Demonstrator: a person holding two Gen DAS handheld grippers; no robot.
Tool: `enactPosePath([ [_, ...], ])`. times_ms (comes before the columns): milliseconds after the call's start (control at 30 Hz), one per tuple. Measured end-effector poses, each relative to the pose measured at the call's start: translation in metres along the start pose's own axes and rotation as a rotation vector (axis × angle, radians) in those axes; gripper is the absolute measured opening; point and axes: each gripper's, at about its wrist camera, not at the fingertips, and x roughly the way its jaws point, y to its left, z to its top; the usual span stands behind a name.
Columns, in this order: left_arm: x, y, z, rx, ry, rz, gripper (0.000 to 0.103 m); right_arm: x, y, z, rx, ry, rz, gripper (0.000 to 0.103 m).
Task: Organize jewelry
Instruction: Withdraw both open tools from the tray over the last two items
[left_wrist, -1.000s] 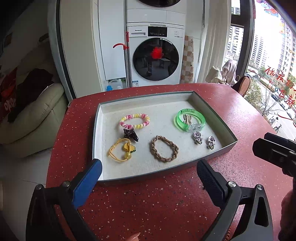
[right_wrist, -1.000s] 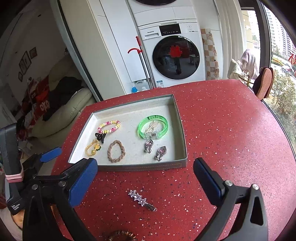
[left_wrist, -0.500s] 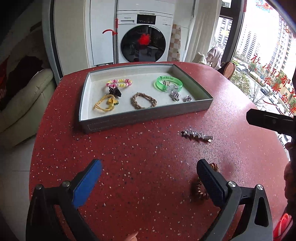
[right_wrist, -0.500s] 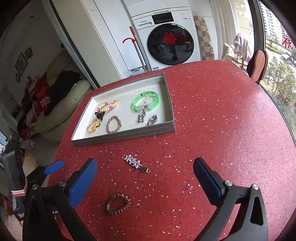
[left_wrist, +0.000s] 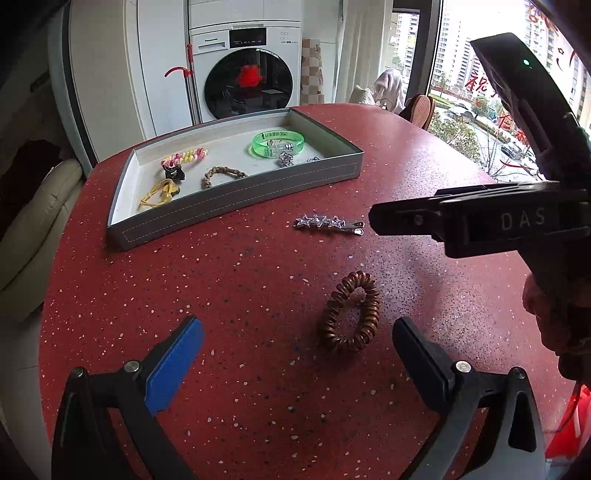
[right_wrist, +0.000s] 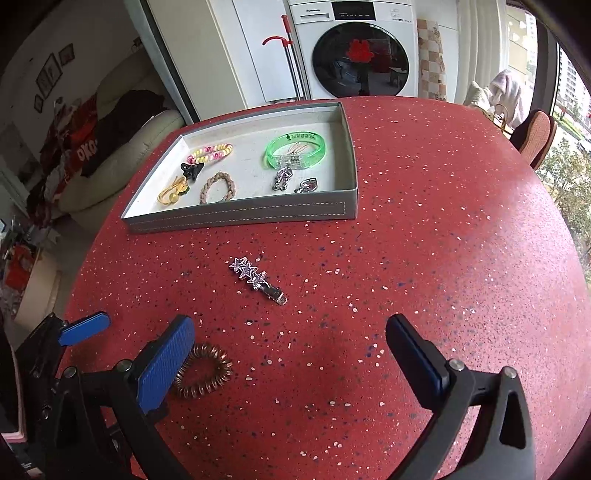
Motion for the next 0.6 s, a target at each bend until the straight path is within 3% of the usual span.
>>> enactPosePath([
  [300, 0.013, -0.02, 0.002, 0.065, 0.019, -0.044, 0.103, 0.032, 0.021, 0.022, -0.16, 0.074, 0.038, 0.099],
  [367, 0.018, -0.022, 0.003, 0.07, 0.036, -0.047, 0.103, 0.038, 0.027, 0.026, -0.197, 0.094, 0.027, 0.093],
  [533, 0.026, -0.027, 0.003, 0.08, 0.039, -0.053, 0.096, 0.051, 0.032, 0.029, -0.233, 0.146, 0.014, 0.062],
  [600, 0.028, -0.028, 0.002, 0.086, 0.041, -0.051, 0.095, 0.055, 0.034, 0.029, -0.252, 0.161, 0.006, 0.054],
])
